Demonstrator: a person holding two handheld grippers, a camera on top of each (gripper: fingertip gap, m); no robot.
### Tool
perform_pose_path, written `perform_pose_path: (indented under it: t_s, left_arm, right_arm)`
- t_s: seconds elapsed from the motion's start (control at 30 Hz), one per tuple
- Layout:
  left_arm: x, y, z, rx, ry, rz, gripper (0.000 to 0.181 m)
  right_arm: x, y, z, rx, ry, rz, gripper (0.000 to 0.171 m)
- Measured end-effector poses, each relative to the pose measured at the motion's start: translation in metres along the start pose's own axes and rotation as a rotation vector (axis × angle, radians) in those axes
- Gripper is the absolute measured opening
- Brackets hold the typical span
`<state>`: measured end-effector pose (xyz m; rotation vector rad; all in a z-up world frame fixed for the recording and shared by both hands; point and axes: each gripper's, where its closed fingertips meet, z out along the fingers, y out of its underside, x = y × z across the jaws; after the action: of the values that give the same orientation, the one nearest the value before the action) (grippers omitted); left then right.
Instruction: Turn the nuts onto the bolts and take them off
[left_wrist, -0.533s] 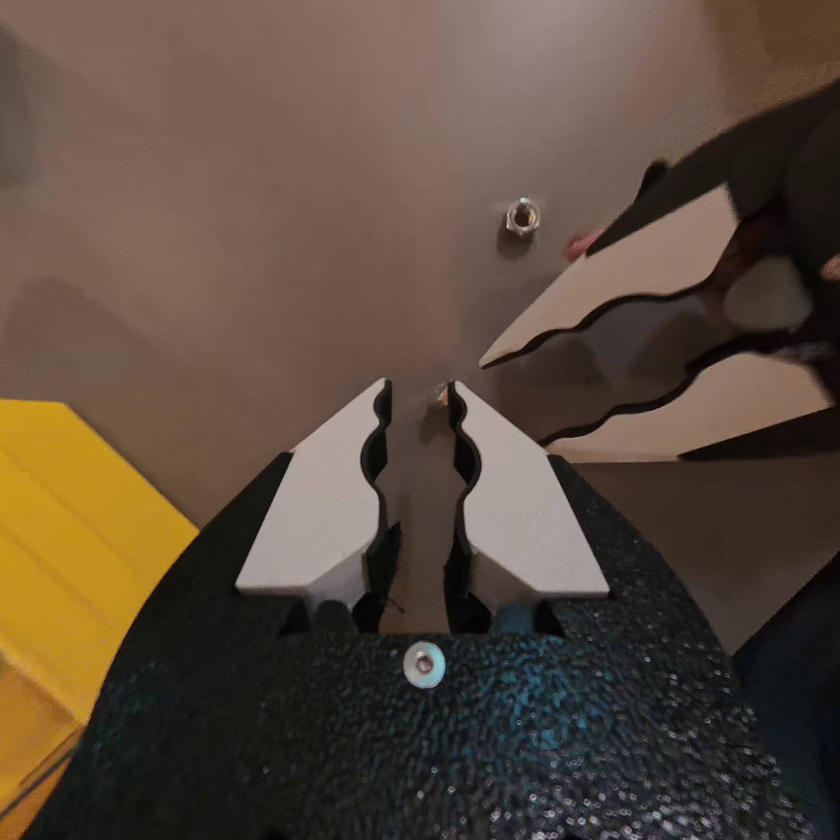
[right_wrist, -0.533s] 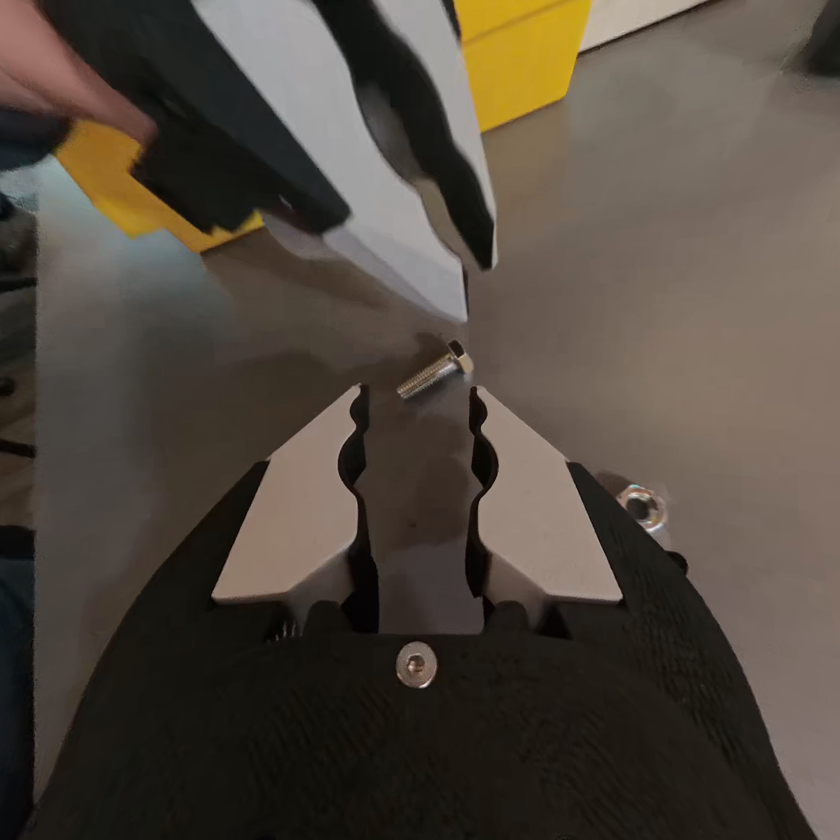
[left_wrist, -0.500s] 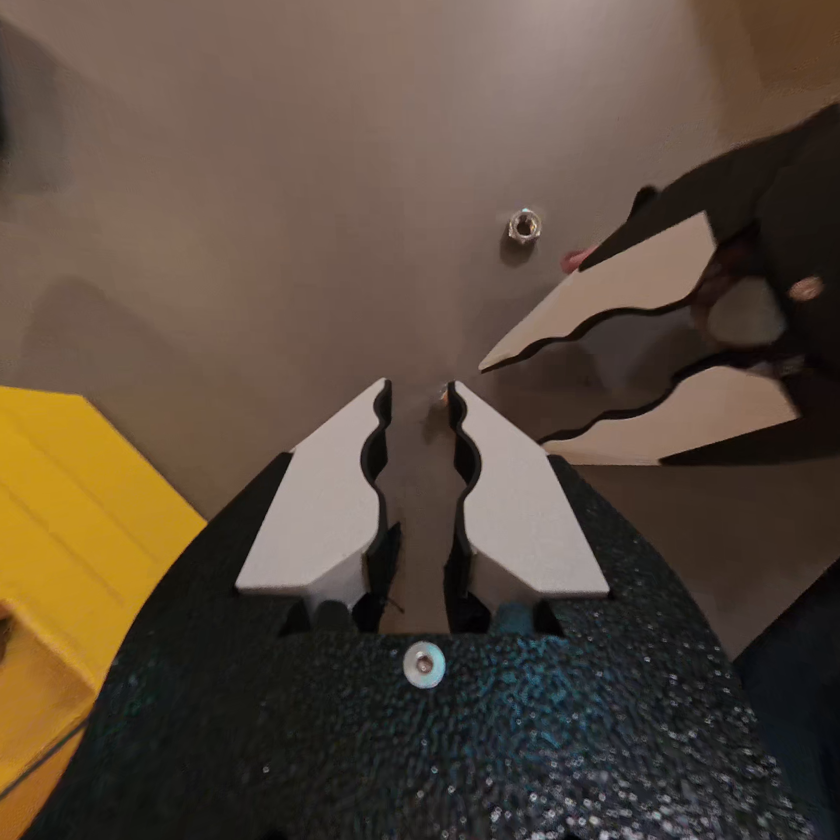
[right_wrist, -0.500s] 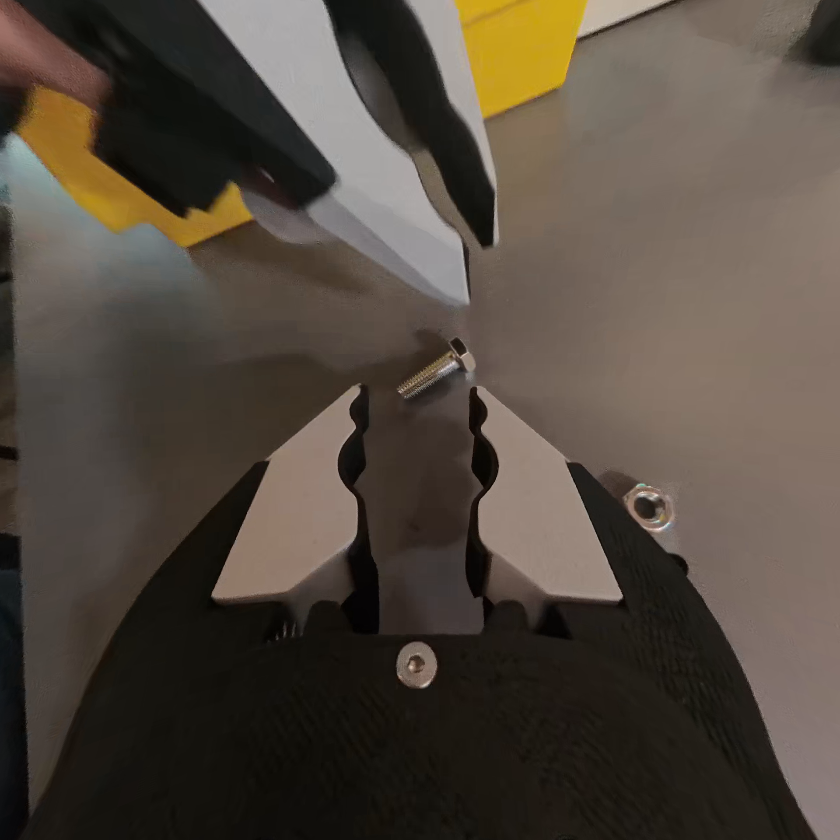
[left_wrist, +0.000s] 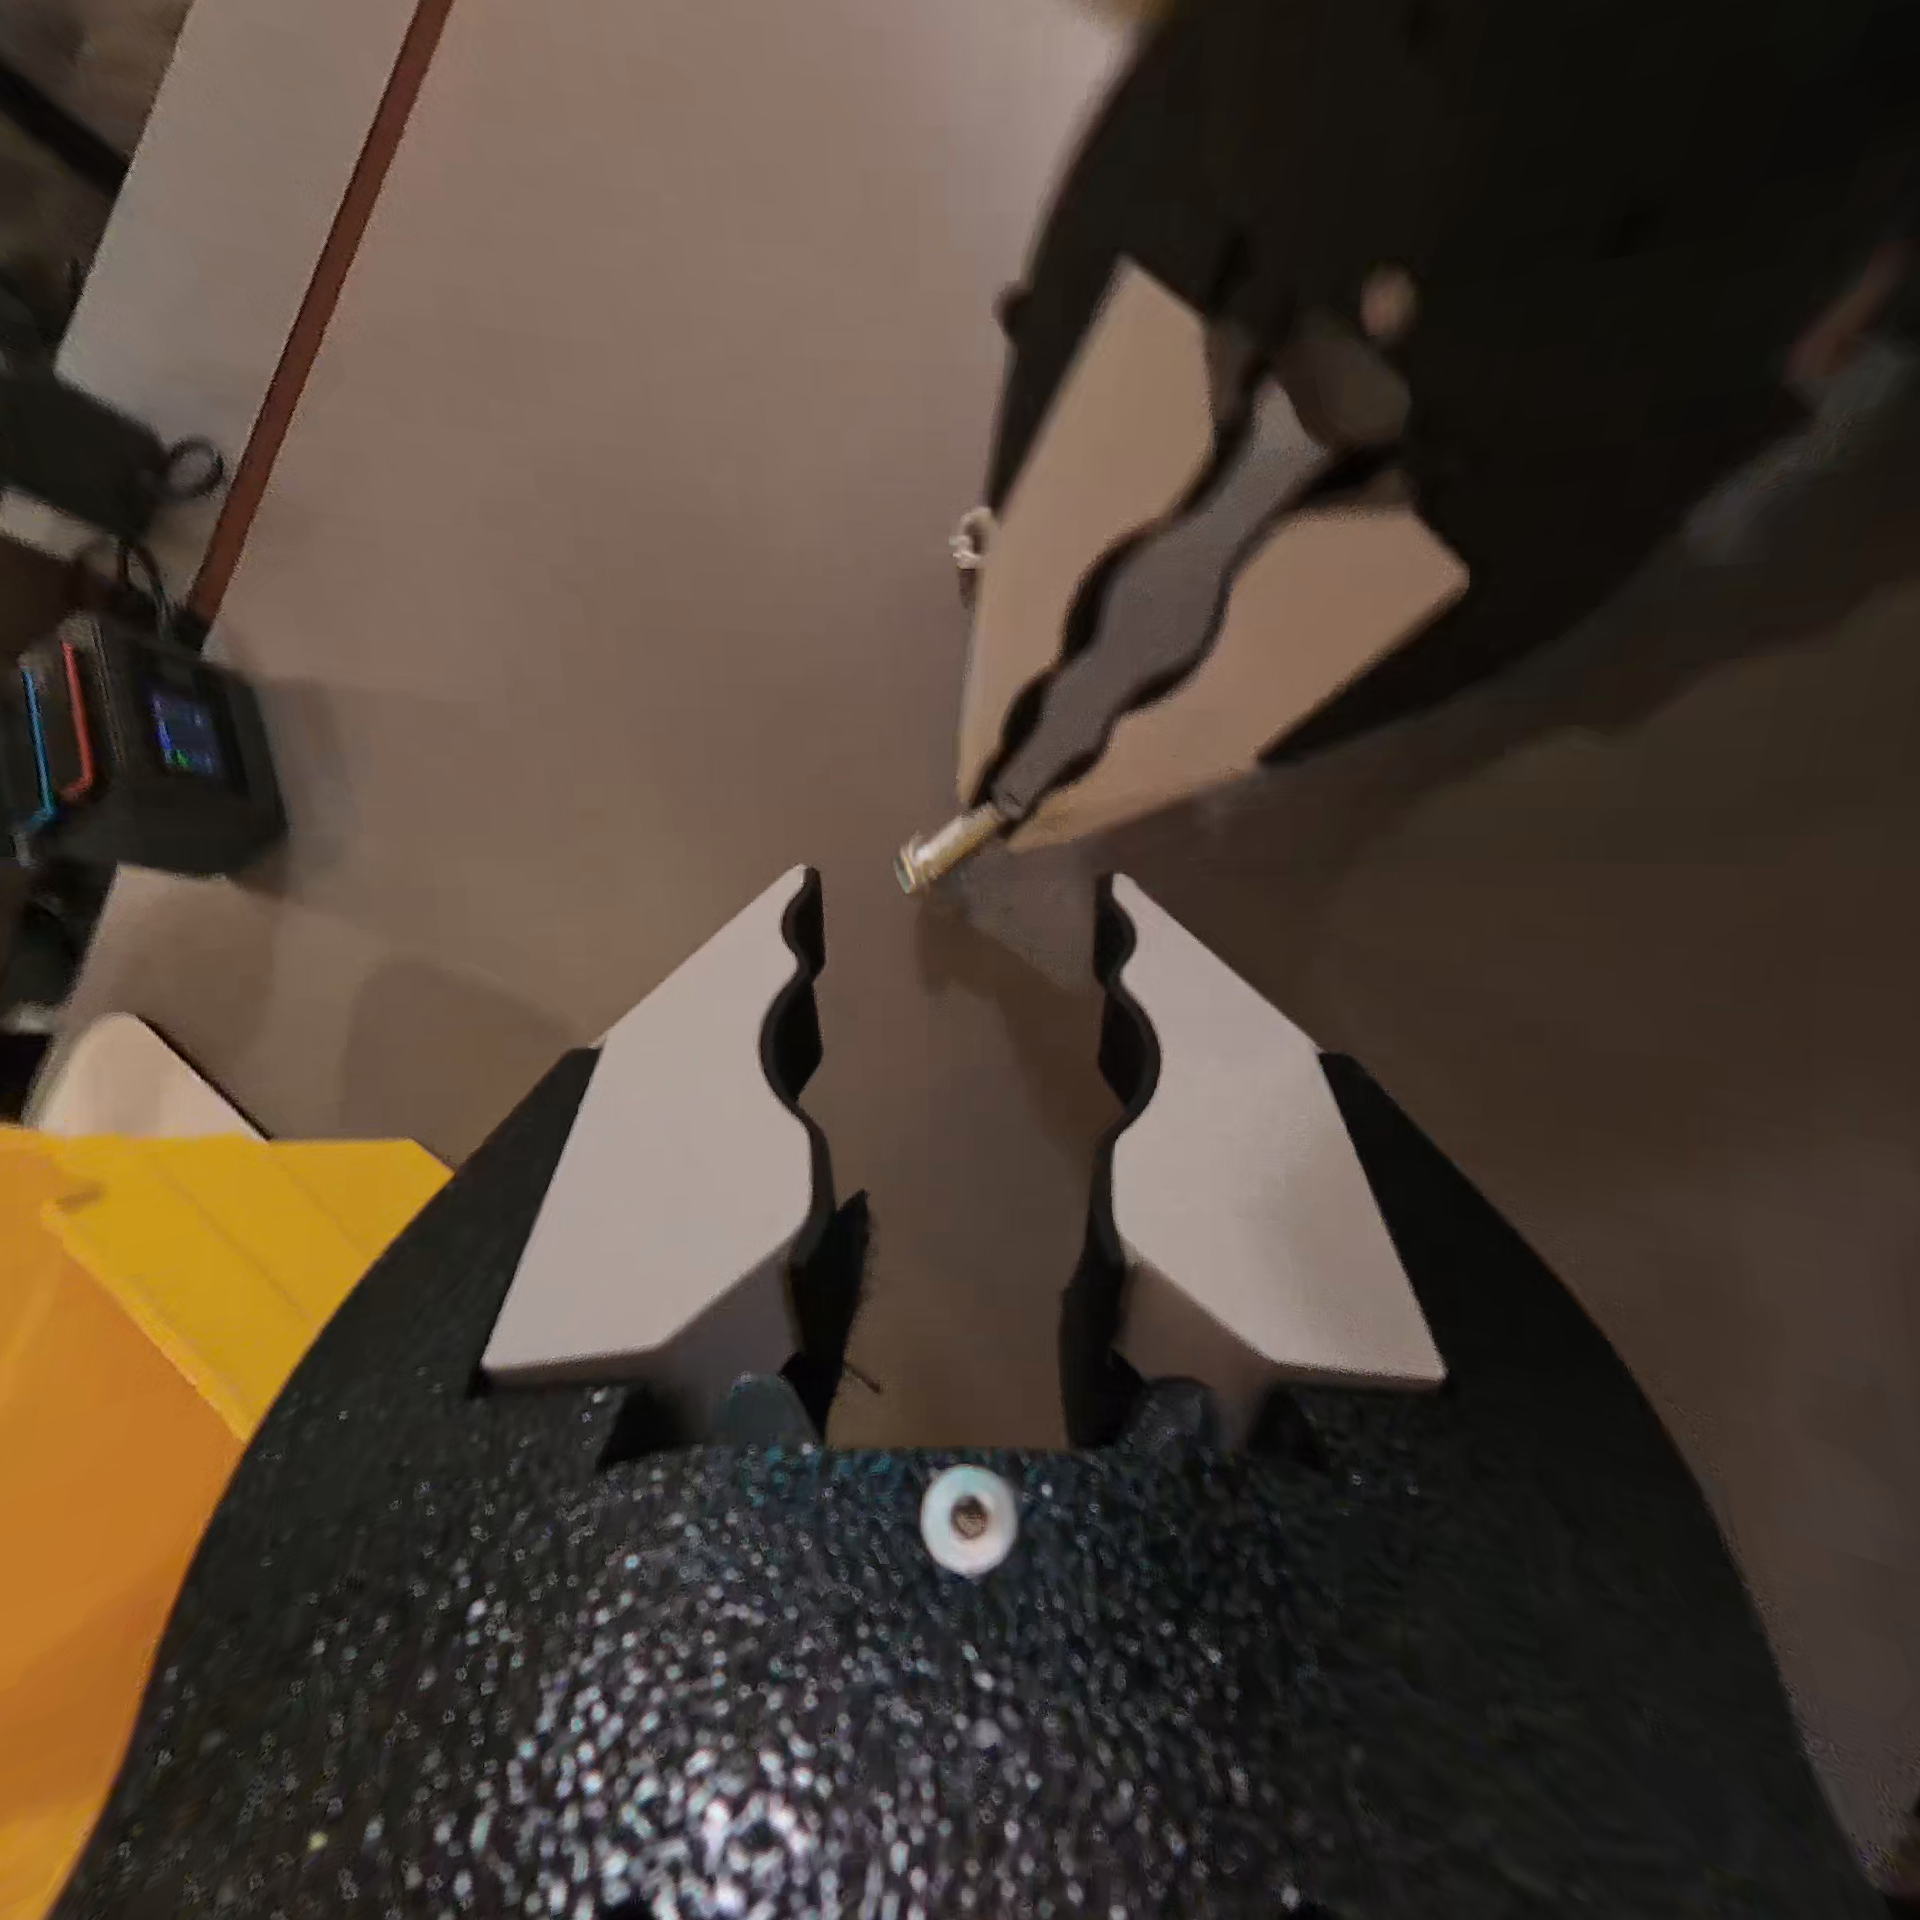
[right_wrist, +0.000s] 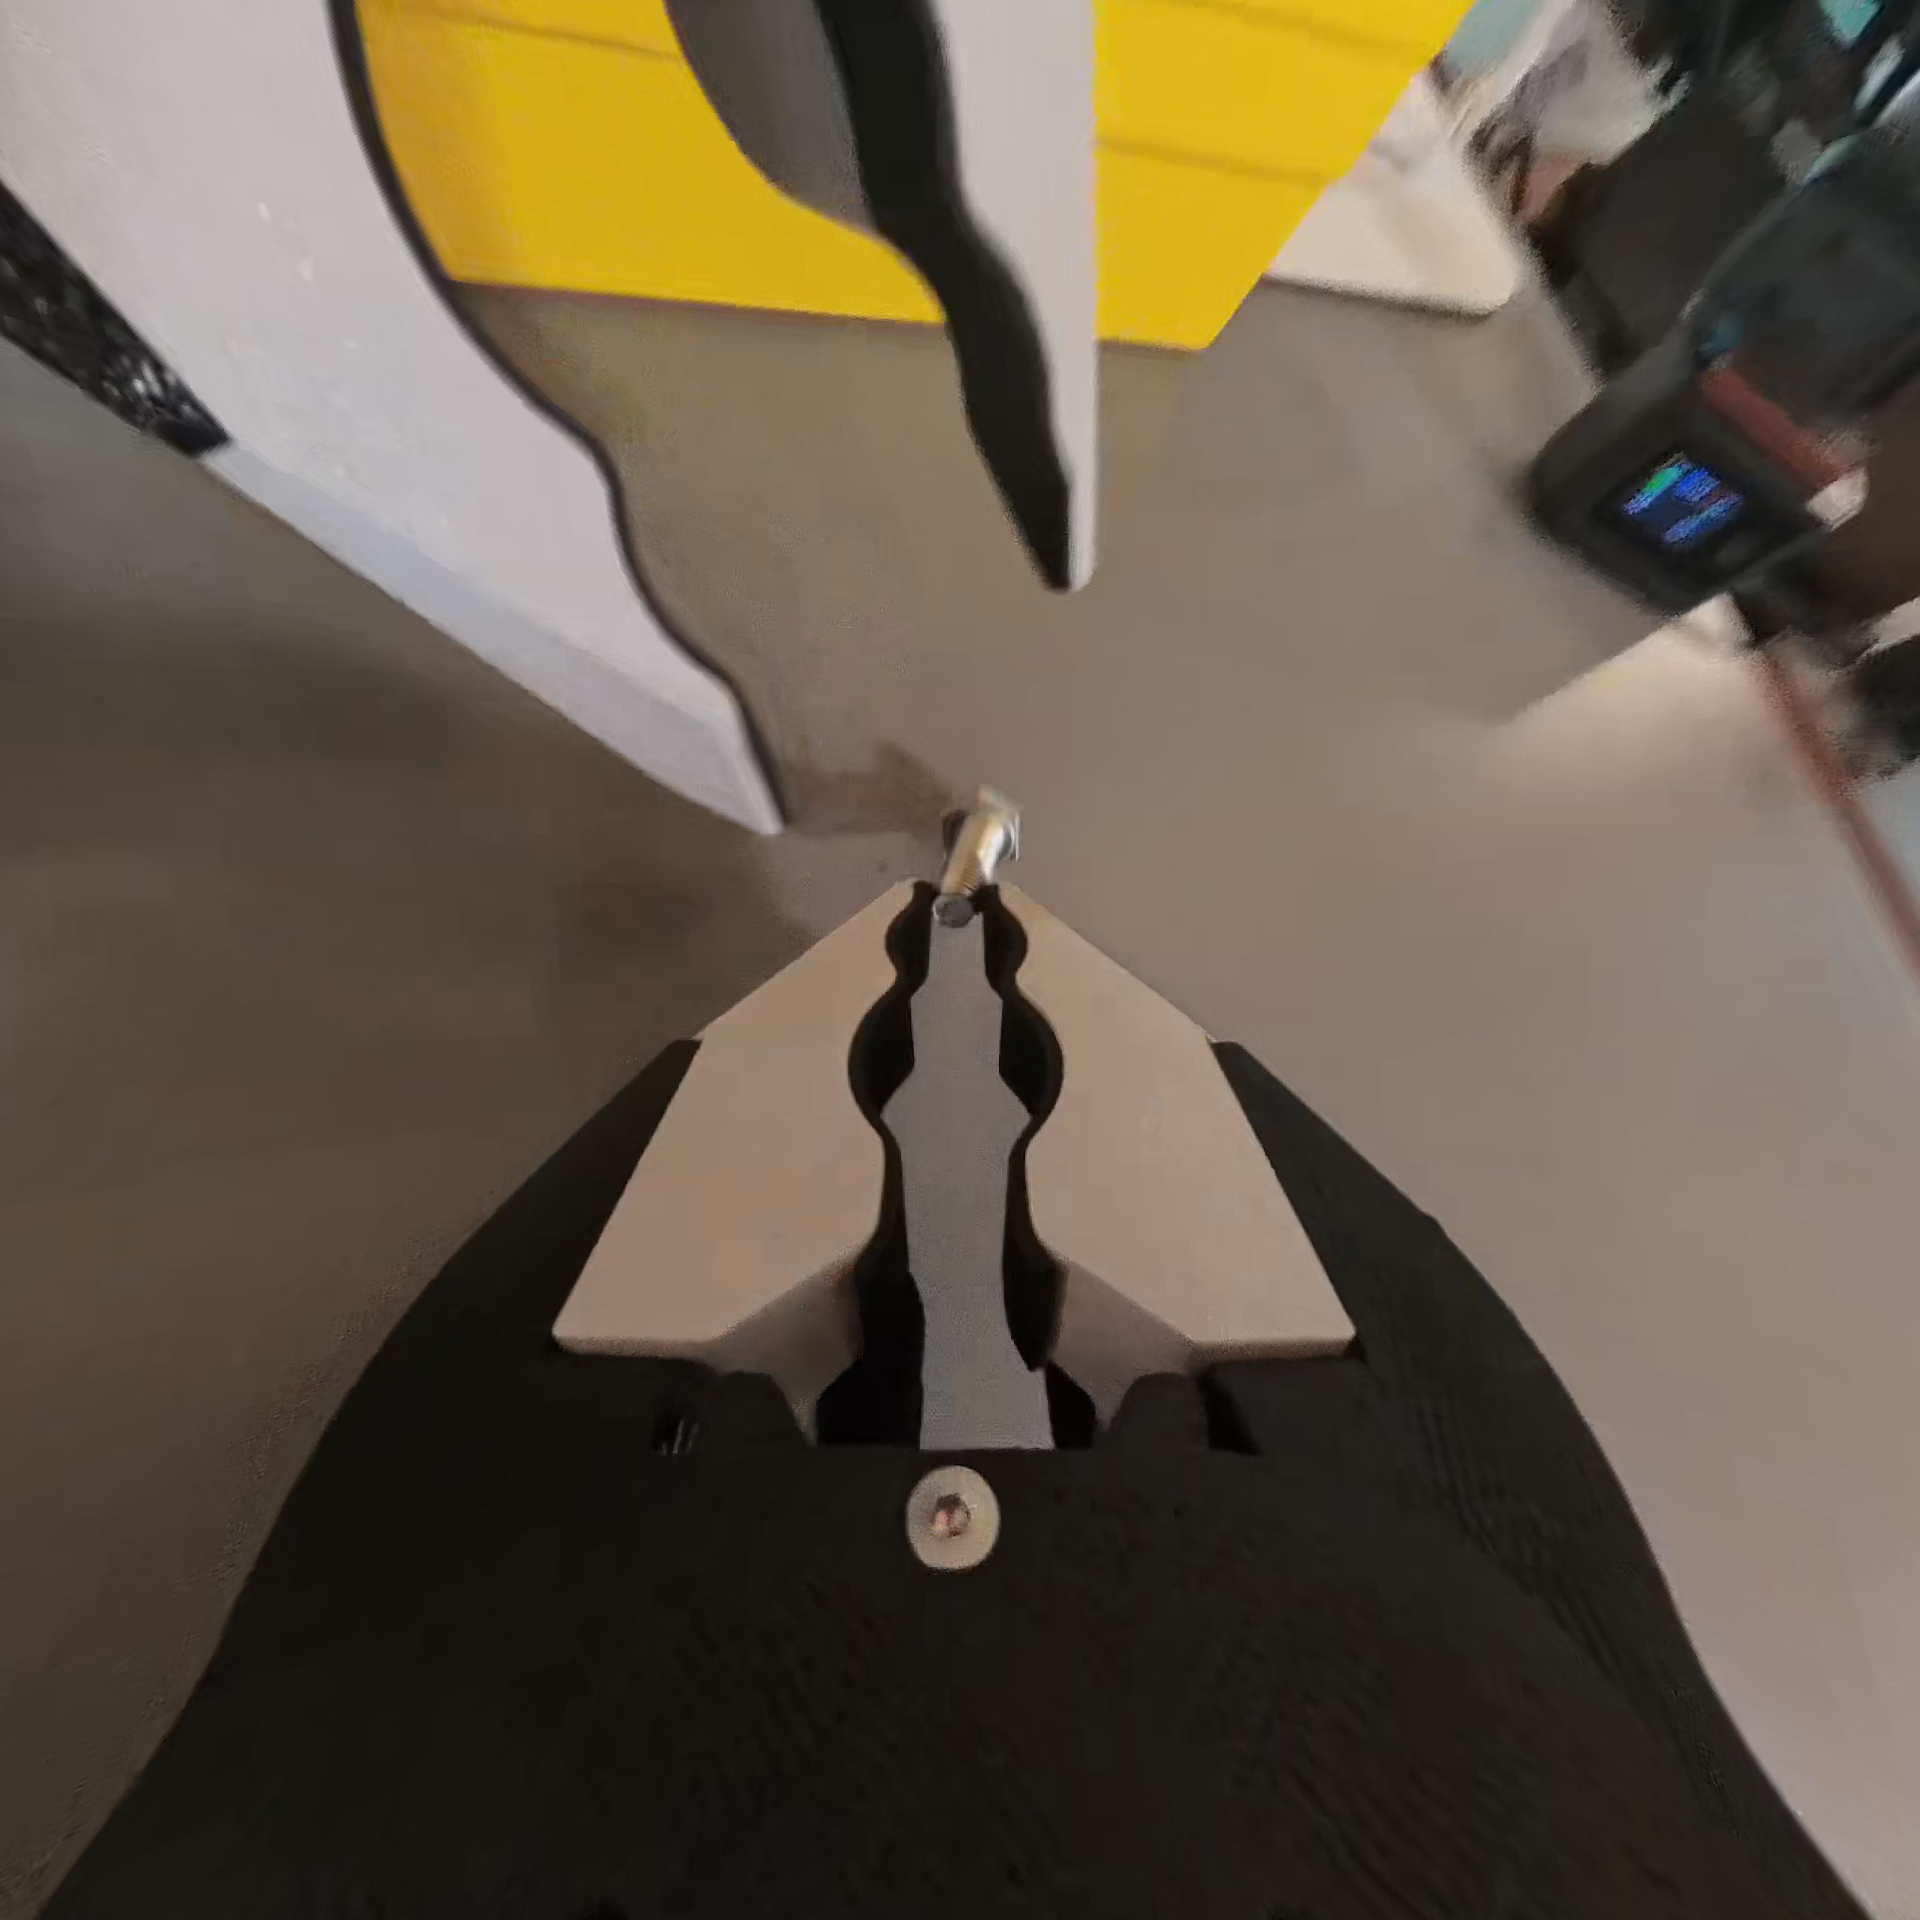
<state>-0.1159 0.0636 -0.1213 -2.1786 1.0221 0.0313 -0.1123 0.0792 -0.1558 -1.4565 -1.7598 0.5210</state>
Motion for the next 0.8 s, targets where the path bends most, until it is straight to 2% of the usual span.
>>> perform_pose_path:
  t_s: [0.1, 0.2, 0.37, 0.57, 0.8]
  left_arm:
    - [0.011, 0.000, 0.007, -0.011, 0.006, 0.107, 0.052]
    - [0.013, 0.004, 0.016, -0.033, 0.029, 0.117, 0.053]
    - [0.009, 0.005, 0.030, -0.029, 0.020, 0.160, 0.049]
    - [0.017, 0.008, 0.039, -0.043, 0.044, 0.239, 0.037]
    - [0.022, -0.002, 0.036, 0.024, 0.048, 0.288, 0.025]
  right_arm:
    - [0.007, -0.004, -0.016, 0.060, 0.069, -0.318, 0.008]
    - [0.007, -0.005, -0.025, 0.080, 0.127, -0.505, 0.008]
    - [-0.005, -0.009, -0.040, 0.162, 0.029, -0.525, 0.008]
    - [-0.008, -0.002, -0.045, 0.143, -0.005, -0.562, 0.008]
    - [-0.013, -0.010, -0.052, 0.213, -0.102, -0.399, 0.009]
